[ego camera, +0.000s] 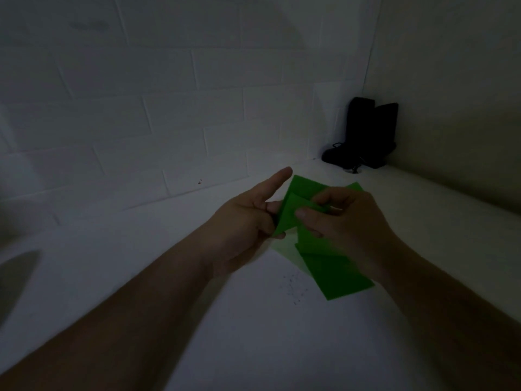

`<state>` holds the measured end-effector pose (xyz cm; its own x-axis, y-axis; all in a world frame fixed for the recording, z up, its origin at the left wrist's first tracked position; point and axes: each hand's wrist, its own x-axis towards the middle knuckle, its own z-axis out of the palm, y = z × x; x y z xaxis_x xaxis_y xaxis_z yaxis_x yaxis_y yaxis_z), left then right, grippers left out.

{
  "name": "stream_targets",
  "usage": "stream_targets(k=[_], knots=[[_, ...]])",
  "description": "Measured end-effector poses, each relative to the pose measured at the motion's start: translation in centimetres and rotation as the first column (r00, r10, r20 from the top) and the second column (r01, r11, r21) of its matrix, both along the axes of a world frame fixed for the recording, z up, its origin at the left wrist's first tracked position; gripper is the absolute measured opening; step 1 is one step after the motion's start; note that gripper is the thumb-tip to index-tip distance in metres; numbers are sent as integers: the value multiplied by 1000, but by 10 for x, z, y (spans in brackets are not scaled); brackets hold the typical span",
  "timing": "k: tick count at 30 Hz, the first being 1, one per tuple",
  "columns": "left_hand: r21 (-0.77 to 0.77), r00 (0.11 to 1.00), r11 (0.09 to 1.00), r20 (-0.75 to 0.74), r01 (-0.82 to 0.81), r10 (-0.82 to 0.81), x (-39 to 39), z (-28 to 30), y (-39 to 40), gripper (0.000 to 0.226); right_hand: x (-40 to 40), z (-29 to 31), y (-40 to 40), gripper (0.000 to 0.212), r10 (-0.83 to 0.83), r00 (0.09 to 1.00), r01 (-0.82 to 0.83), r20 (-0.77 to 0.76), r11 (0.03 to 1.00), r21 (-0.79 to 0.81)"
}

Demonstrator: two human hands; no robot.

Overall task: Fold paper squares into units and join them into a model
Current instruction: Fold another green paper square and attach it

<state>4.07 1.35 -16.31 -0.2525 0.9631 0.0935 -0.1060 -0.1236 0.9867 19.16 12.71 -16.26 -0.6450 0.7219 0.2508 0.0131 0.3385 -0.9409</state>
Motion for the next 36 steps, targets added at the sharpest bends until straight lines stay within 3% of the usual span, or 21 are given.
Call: stream_targets(k=[4,7,12,17,20,22,25,28,36], knots=[[28,981,997,186,-68,62,3,4,2,42,-2,0,1,21,-40,997,38,-67,999,-36],[28,985,992,126,-119,115,2,2,2,47,-2,2,1,16,-95,980,72,-177,989,-132],[76,960,960,102,-268,260,5,-4,8,13,-5,2,0,19,-165,964,145,-209,984,-105],[135,944,935,90,-327,317,-3,-5,7,14,-4,-4,9,28,-138,987,128,-86,986,-105],[158,919,927,-154,-340,364,-9,-8,5,18,2,-1,19,27,-172,985,159,21,943,292],[155,921,944,-221,-292,321,-9,-9,3,19,7,4,22,42,-154,985,116,72,918,379],[141,940,964,-231,-225,253,-7,-9,0,19,9,7,21,62,-39,994,13,104,972,234],[148,949,969,-218,-197,226,-7,-9,1,26,9,7,19,42,90,996,-91,28,995,41],[131,985,979,-60,-156,165,-4,-6,2,35,8,8,15,26,119,993,-118,21,991,-58]])
